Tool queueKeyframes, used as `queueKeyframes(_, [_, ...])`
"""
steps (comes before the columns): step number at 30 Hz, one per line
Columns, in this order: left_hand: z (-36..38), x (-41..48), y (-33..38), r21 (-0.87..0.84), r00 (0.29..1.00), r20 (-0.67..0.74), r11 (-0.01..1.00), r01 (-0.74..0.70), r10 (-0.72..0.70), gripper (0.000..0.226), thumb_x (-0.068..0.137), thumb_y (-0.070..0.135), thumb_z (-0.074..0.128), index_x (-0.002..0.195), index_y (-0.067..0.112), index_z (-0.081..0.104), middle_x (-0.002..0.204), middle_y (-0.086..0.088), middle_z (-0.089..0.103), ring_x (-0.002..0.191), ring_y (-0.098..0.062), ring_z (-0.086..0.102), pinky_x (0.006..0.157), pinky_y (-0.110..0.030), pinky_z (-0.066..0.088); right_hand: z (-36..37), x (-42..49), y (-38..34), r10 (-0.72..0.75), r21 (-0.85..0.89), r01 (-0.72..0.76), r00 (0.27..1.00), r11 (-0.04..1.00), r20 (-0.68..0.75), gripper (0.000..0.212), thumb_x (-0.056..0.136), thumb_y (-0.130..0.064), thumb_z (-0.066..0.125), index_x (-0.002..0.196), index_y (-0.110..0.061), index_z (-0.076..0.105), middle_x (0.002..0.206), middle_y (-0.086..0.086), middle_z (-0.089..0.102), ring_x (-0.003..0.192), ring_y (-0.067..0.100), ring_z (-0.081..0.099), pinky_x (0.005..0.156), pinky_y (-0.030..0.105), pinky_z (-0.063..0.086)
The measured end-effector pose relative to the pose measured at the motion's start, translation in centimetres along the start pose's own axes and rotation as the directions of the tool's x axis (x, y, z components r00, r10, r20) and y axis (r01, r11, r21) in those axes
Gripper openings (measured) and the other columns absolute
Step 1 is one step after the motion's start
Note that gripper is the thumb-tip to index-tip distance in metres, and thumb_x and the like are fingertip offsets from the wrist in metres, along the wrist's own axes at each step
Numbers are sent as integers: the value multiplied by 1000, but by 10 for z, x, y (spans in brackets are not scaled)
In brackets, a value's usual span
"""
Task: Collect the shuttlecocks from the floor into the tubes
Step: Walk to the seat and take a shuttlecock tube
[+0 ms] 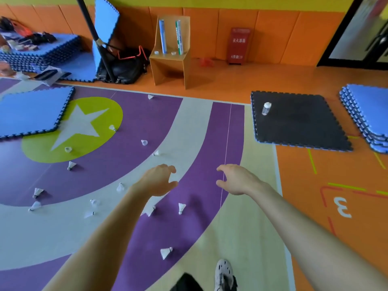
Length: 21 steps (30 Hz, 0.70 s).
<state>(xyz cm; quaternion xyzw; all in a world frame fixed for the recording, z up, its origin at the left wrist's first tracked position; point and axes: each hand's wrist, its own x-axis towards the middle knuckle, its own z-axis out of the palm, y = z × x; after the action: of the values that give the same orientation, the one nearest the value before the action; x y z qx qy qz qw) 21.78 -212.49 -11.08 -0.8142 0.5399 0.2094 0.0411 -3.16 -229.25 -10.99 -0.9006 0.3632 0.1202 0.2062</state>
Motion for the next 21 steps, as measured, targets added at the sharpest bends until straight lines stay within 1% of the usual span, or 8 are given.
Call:
queueKeyframes(6, [-68,132,-12,-50,997,-40,997,62,-64,58,107,47,65,156,20,54,151,-6,62,134,-30,63,108,-41,51,-90,156,28,-79,-40,79,997,996,8,61,101,-46,60,154,-21,47,158,0,50,143,25,50,112,43,46])
queueKeyframes(10, [-103,244,-37,-65,994,-57,994,85,-89,58,107,50,63,156,22,54,149,-5,64,131,-31,65,106,-44,53,-136,274,43,-116,-78,117,993,990,15,57,102,-46,59,152,-21,49,156,0,51,139,25,53,109,42,49])
queueKeyframes(12, [-123,309,-53,-81,994,-34,991,103,-106,57,107,51,63,156,23,54,151,-5,63,136,-34,62,113,-51,49,-157,337,53,-118,-84,118,993,989,8,57,102,-46,58,152,-21,49,156,0,51,138,25,54,107,41,49])
queueKeyframes(13, [-133,344,-65,-71,994,-20,991,110,-111,58,106,54,62,155,25,54,150,-4,63,137,-34,62,117,-57,45,-170,367,58,-109,-82,109,994,991,12,57,102,-46,58,152,-21,49,156,0,51,138,25,54,106,40,50])
queueKeyframes(15, [-156,406,-84,-42,994,-13,994,104,-104,58,102,62,61,151,32,55,146,1,66,133,-31,64,115,-69,45,-199,420,65,-89,-87,92,995,992,39,57,102,-47,58,152,-22,48,155,0,52,137,25,54,105,40,51])
queueKeyframes(16, [-170,431,-92,-47,995,-9,994,102,-102,58,101,64,62,150,34,56,144,2,67,131,-31,66,112,-67,48,-212,447,68,-84,-95,89,995,992,56,58,101,-47,58,152,-23,48,155,0,52,137,25,55,104,41,51])
queueKeyframes(19, [-229,500,-107,-7,997,-17,997,72,-72,56,104,55,64,152,27,58,147,-3,66,133,-30,65,109,-47,54,-255,525,75,-62,-95,65,997,993,37,58,101,-48,58,153,-23,47,156,1,51,136,26,56,104,42,53])
queueKeyframes(21, [-263,546,-121,12,997,-32,997,73,-72,55,104,53,64,151,25,58,147,-4,66,133,-30,64,107,-45,55,-279,575,76,-61,-90,65,997,994,49,58,102,-47,58,154,-23,47,158,1,50,138,26,54,106,42,52])
